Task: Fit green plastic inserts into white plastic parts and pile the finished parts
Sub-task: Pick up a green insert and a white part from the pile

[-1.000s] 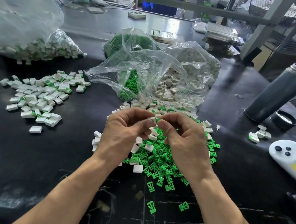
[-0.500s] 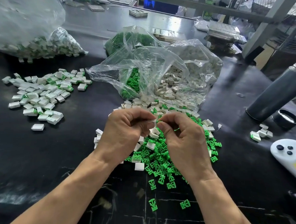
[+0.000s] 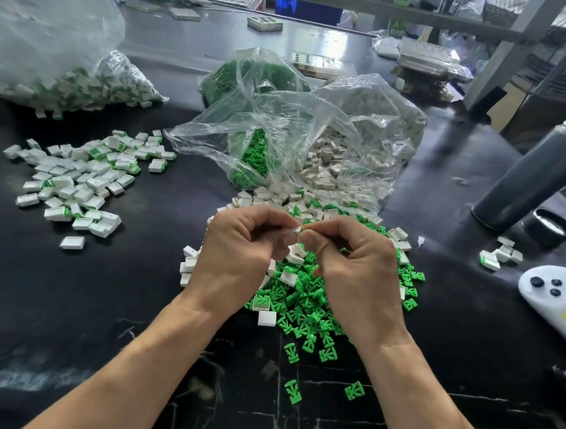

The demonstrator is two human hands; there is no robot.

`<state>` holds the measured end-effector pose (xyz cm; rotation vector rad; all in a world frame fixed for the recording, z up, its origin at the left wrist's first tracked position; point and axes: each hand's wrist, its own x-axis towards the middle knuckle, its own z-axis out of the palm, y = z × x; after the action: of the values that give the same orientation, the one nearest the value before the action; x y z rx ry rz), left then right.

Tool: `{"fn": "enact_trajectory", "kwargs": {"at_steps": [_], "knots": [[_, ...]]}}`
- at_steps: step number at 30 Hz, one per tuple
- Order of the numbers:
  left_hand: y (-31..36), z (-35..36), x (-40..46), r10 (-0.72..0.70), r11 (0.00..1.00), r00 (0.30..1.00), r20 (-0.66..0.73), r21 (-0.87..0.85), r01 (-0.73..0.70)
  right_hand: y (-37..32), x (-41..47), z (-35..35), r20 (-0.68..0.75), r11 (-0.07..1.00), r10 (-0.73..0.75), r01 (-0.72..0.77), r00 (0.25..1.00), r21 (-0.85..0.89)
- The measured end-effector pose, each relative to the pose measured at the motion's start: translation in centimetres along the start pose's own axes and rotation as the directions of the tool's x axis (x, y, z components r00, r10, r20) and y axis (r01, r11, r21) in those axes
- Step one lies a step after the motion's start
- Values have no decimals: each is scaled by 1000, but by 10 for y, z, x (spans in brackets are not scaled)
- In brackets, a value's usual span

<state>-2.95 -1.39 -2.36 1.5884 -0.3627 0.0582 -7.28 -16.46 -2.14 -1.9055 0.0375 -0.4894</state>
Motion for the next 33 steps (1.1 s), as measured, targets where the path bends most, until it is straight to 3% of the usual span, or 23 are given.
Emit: {"fn": "enact_trajectory", "kwargs": {"at_steps": [11,14,18,25,33], "knots": [[3,-2,3,-115,989,993,40,-90,118,0,4,-6,78,962,107,-123,991,244],[5,-7,5,-130,986,989,73,-98,137,-4,6,-4,138,891,243,-277,960,359],[8,-6,4,-129,987,980,149,-72,141,-6,1,5,291,836,327,-419,899,355],[3,0,0,-173,964,961,216,-162,210,-12,-3,15,310,829,347,-444,885,340],[2,10,-4,-176,922,971,162,-319,221,-17,-3,22,271,793,303,-399,914,461]]}}
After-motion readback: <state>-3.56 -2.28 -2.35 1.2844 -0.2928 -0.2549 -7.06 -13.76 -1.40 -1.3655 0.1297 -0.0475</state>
